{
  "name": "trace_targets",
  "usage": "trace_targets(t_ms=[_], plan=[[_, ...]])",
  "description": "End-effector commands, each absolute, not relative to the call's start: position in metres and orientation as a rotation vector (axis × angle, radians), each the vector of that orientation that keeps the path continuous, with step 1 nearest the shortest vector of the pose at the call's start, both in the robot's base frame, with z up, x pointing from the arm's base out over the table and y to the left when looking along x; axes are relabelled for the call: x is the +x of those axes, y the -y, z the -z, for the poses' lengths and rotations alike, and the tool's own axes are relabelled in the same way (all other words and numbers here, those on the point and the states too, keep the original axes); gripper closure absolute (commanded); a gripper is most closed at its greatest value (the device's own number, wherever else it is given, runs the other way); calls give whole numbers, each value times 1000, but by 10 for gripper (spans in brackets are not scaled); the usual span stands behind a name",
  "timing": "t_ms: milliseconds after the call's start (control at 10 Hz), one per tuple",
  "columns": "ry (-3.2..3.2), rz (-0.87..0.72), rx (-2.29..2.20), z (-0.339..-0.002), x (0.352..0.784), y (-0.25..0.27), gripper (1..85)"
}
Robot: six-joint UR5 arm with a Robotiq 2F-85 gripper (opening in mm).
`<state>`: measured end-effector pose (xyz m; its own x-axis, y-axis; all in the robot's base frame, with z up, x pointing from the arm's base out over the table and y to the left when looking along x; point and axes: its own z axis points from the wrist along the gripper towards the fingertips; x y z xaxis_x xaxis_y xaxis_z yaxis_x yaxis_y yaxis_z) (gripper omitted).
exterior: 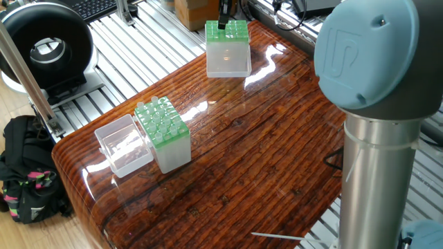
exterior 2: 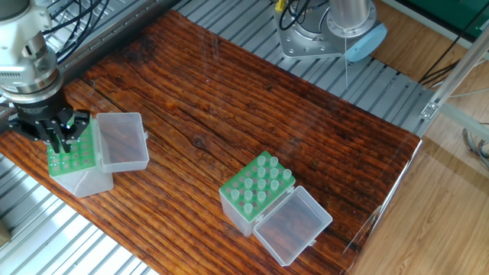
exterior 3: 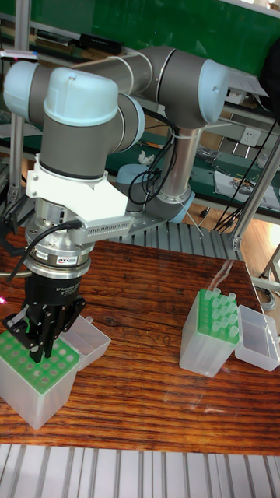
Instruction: Transfer all large pipette tips from one holder to another
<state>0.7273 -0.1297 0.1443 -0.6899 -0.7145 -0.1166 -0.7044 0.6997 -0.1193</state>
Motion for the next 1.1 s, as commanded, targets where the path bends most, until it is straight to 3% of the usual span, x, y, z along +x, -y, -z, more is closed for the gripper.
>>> trace_targets(t_ms=[0, 1000], plan=[[-2758, 88, -1130, -151, 726, 130, 770], [-2809, 41, -1137, -204, 689, 134, 817]])
